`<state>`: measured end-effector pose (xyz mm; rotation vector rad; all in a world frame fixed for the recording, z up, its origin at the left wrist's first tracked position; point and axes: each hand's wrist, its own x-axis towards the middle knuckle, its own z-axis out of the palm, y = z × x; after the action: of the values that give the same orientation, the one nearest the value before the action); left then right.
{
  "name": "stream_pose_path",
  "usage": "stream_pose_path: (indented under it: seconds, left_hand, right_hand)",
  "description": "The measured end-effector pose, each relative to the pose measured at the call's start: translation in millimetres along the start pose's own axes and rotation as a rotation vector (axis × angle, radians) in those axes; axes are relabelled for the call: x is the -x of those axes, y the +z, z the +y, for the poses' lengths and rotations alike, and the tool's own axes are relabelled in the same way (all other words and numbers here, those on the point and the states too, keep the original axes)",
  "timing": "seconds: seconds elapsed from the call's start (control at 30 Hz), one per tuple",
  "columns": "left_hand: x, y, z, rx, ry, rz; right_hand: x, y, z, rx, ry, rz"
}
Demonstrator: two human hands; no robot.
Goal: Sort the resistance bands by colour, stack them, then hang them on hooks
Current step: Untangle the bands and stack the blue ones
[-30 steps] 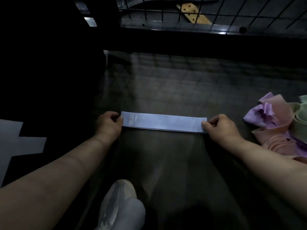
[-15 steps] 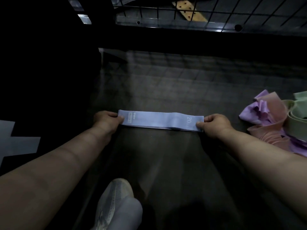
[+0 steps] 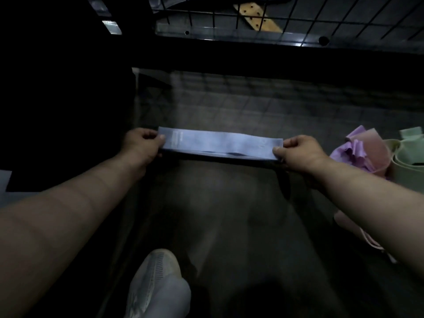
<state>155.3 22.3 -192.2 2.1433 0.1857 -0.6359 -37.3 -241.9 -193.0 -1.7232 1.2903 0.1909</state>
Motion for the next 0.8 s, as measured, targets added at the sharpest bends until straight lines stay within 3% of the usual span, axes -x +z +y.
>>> stream_pose_path:
  seconds: [0.2,0.4,0.8]
  left_hand:
    - [-20.5,24.7,21.4,0.02,0.027,-0.047]
    - [-26.8,37.4,21.9,0.054,0.117,0.046]
    - [-31.2,38.0,19.8,-0.167,0.103,0.066]
  right_hand:
    - [-17.8,-5.3,-7.7,0.022,0.027,0.071]
    - [-28.8,-6.7,-3.6,-0.006,-0.006,0.2]
    - [-30.8,-5.9,1.6,0.11,-0.01,0.158]
